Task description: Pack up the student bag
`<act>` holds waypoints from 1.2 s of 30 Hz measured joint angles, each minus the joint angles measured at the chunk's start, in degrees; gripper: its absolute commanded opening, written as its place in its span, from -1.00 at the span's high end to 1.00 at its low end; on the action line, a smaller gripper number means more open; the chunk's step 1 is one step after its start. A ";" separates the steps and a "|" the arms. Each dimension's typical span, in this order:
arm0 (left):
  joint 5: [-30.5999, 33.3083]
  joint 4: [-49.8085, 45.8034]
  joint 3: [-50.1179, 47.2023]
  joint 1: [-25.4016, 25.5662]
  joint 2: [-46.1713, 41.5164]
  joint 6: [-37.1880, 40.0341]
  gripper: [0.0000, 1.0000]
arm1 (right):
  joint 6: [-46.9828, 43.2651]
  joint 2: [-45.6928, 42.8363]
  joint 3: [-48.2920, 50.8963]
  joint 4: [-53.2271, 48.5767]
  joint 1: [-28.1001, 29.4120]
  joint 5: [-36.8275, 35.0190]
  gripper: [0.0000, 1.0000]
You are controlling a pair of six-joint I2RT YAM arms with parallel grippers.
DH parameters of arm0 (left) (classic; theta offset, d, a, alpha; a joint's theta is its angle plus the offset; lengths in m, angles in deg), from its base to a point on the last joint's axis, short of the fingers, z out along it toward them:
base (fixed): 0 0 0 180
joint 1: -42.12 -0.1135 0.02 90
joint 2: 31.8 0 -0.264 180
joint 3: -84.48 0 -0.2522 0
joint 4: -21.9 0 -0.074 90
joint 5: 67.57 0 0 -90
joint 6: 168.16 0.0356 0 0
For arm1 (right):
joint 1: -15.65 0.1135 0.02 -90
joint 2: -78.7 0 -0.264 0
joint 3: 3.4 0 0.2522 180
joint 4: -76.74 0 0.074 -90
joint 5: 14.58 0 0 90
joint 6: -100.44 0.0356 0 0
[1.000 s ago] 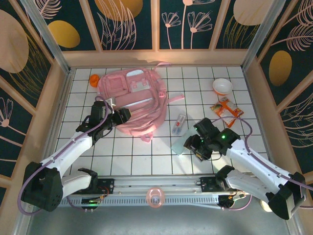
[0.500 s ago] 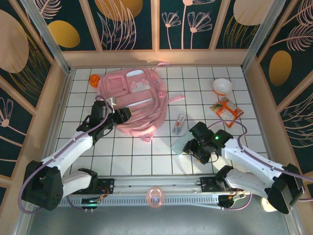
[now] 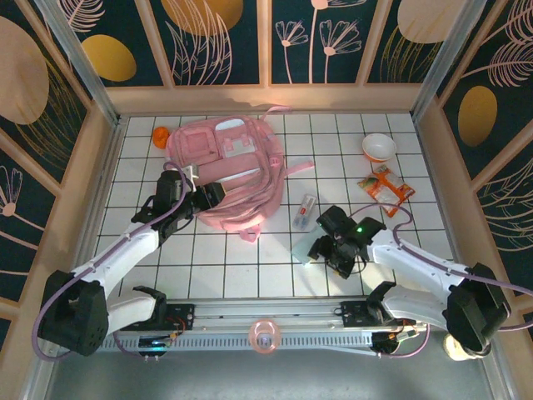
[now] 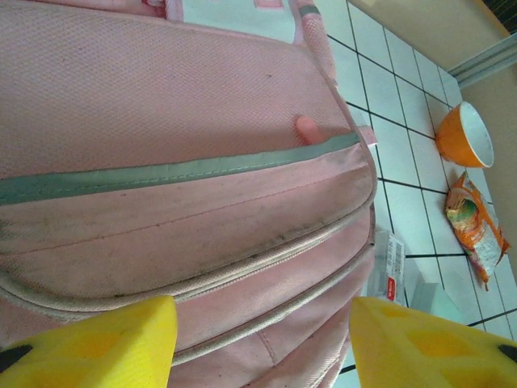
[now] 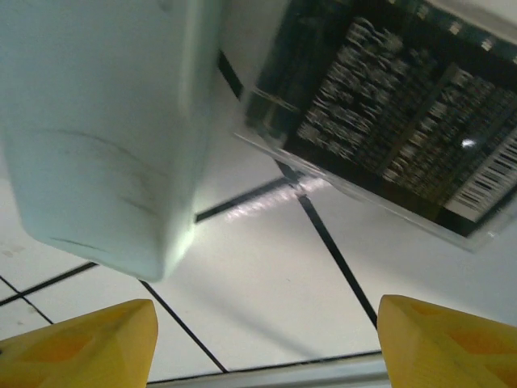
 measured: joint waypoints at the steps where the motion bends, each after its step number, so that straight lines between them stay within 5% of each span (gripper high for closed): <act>1: 0.00 0.00 0.00 0.00 0.02 0.00 -0.16 | -0.22 0.46 -0.22 0.85 -0.35 0.13 -0.45; 25: 1.53 -0.02 -0.50 0.00 -2.71 0.00 -0.18 | -12.24 24.28 -11.85 10.19 -8.39 -0.07 -0.62; 32: 1.97 -0.20 -0.76 0.00 -2.75 0.94 -0.19 | -16.20 29.22 -14.84 8.35 -10.21 -0.24 -0.50; 36: 2.73 -1.75 -0.72 0.00 -3.82 9.14 -0.16 | -18.43 31.36 -17.05 6.95 -12.81 0.24 -0.32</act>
